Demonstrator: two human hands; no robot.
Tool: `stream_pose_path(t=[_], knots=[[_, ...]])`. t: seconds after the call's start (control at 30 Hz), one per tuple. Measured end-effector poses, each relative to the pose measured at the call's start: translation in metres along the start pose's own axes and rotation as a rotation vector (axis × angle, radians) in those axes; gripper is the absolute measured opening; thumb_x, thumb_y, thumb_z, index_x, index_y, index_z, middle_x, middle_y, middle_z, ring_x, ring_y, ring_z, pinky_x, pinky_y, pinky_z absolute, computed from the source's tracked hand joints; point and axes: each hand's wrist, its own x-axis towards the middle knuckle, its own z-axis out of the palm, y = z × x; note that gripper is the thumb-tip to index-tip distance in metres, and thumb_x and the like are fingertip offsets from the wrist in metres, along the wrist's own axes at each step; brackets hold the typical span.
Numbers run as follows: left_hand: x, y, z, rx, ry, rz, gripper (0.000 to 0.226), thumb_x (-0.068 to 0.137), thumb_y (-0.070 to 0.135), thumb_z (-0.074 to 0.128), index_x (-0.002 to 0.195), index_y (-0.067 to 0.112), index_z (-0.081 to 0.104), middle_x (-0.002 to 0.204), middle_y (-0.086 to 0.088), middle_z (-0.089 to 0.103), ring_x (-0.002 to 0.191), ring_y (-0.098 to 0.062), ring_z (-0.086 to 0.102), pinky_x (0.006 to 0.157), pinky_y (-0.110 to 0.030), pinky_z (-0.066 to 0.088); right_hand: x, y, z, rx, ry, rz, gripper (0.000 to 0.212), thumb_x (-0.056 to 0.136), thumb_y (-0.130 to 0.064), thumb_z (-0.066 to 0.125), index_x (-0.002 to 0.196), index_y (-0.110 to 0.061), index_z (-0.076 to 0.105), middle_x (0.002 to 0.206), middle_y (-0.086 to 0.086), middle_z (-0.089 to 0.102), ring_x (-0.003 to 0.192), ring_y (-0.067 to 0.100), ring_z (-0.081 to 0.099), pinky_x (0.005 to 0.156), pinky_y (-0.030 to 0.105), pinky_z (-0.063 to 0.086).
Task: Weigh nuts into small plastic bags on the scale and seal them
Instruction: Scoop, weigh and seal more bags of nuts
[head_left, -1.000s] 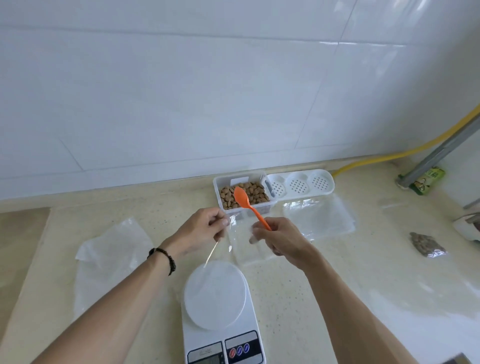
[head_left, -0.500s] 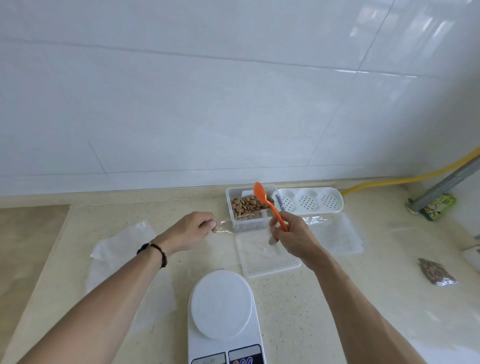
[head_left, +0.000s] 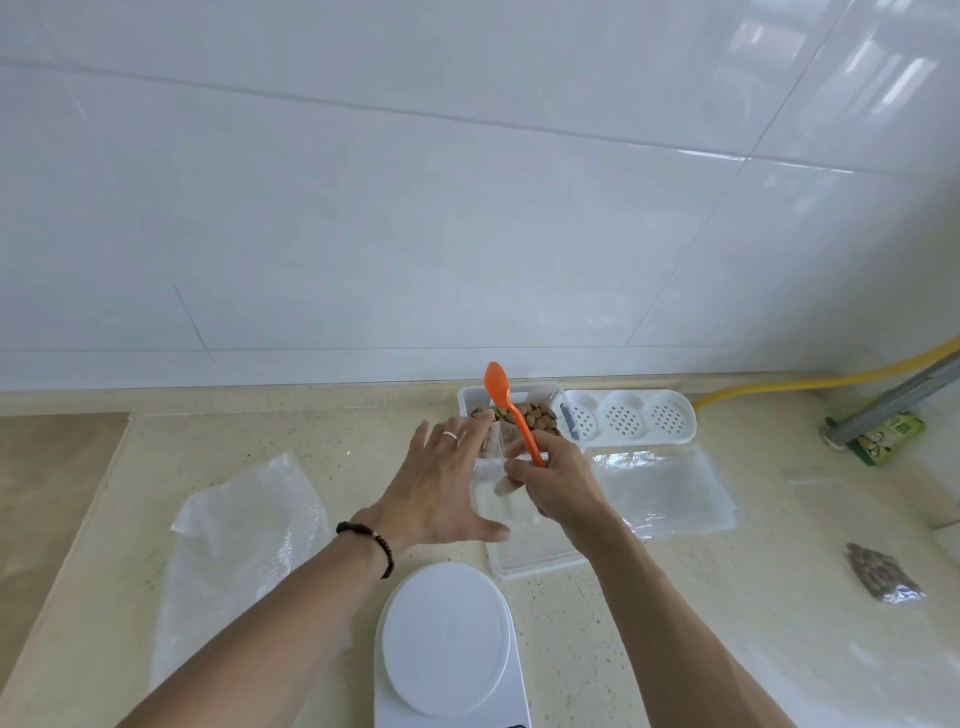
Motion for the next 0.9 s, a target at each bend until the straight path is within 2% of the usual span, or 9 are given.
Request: stream_pose_path(t=[0.13,0.3,0.4,0.53,0.6,0.67,0.73,0.8,0.9], knots=[[0.014,-0.013,0.006,-0.136,0.124,0.029,0.105,0.057,0.064,0.071,0.14,0.027,0.02,0.124,0.004,0.044,0.118,-0.018,0.042,0.108,-0.04,0.031,0.013,0.004,-0.002,0.125,-0.007,0.014,0.009,0.092,-0.007,0.061,0.099,-0.002,0.063,0.078,0.022,0.071,0.038,0.006,0.032,0.04,0.018,0.028],[0.027,-0.027,0.015,-0.17,0.156,-0.007,0.102,0.059,0.061,0.075,0.142,0.027,0.028,0.122,0.005,0.043,0.117,-0.015,0.042,0.106,-0.034,0.031,0.039,0.019,-0.009,0.006,0.172,0.057,0.038,0.098,-0.034,0.052,0.081,-0.003,0.068,0.072,0.011,0.068,0.05,0.008,0.042,0.053,0.026,0.035],[0.033,-0.036,0.02,-0.149,0.174,-0.035,0.097,0.059,0.059,0.078,0.138,0.026,0.033,0.116,0.006,0.044,0.113,-0.015,0.044,0.103,-0.036,0.034,0.057,0.028,-0.026,-0.201,0.272,0.097,0.035,0.095,-0.015,0.041,0.064,-0.008,0.055,0.065,0.007,0.054,0.057,0.018,0.041,0.057,0.031,0.033],[0.039,-0.045,0.025,-0.131,0.18,-0.094,0.096,0.057,0.063,0.078,0.134,0.023,0.038,0.113,0.004,0.046,0.106,-0.016,0.046,0.097,-0.039,0.038,0.069,0.037,-0.044,-0.341,0.26,0.009,0.021,0.092,-0.004,0.054,0.08,-0.009,0.07,0.067,0.001,0.058,0.052,0.014,0.046,0.046,0.021,0.035],[0.04,-0.048,0.027,-0.125,0.185,-0.108,0.097,0.056,0.067,0.076,0.134,0.022,0.039,0.114,0.003,0.048,0.106,-0.017,0.047,0.095,-0.04,0.039,0.067,0.035,-0.05,-0.282,0.401,-0.042,0.017,0.089,-0.002,0.061,0.095,-0.013,0.071,0.074,-0.002,0.064,0.055,0.006,0.054,0.044,0.01,0.038],[0.04,-0.049,0.028,-0.119,0.184,-0.121,0.099,0.055,0.074,0.069,0.134,0.022,0.04,0.113,0.003,0.05,0.104,-0.017,0.048,0.092,-0.039,0.04,0.065,0.033,-0.054,-0.204,0.558,-0.083,0.019,0.087,-0.004,0.065,0.103,-0.015,0.063,0.077,-0.007,0.062,0.066,0.0,0.058,0.051,0.008,0.042],[0.04,-0.049,0.027,-0.095,0.176,-0.138,0.099,0.054,0.078,0.064,0.133,0.024,0.04,0.109,0.004,0.05,0.102,-0.017,0.048,0.09,-0.038,0.04,0.066,0.031,-0.055,-0.183,0.646,-0.123,0.019,0.09,-0.006,0.063,0.106,-0.014,0.057,0.075,-0.007,0.061,0.067,0.003,0.058,0.056,0.014,0.042],[0.039,-0.05,0.027,-0.061,0.172,-0.148,0.099,0.054,0.081,0.063,0.132,0.025,0.041,0.107,0.004,0.05,0.1,-0.017,0.049,0.09,-0.039,0.041,0.068,0.034,-0.054,-0.271,0.663,-0.186,0.015,0.093,-0.005,0.056,0.107,-0.009,0.056,0.072,-0.001,0.062,0.062,0.016,0.057,0.057,0.029,0.047],[0.038,-0.052,0.026,-0.022,0.172,-0.157,0.102,0.053,0.086,0.057,0.133,0.025,0.041,0.107,0.003,0.052,0.1,-0.018,0.05,0.091,-0.04,0.042,0.074,0.041,-0.046,-0.396,0.556,-0.255,0.014,0.093,-0.001,0.051,0.107,-0.005,0.054,0.066,0.007,0.061,0.052,0.024,0.055,0.05,0.04,0.048]])
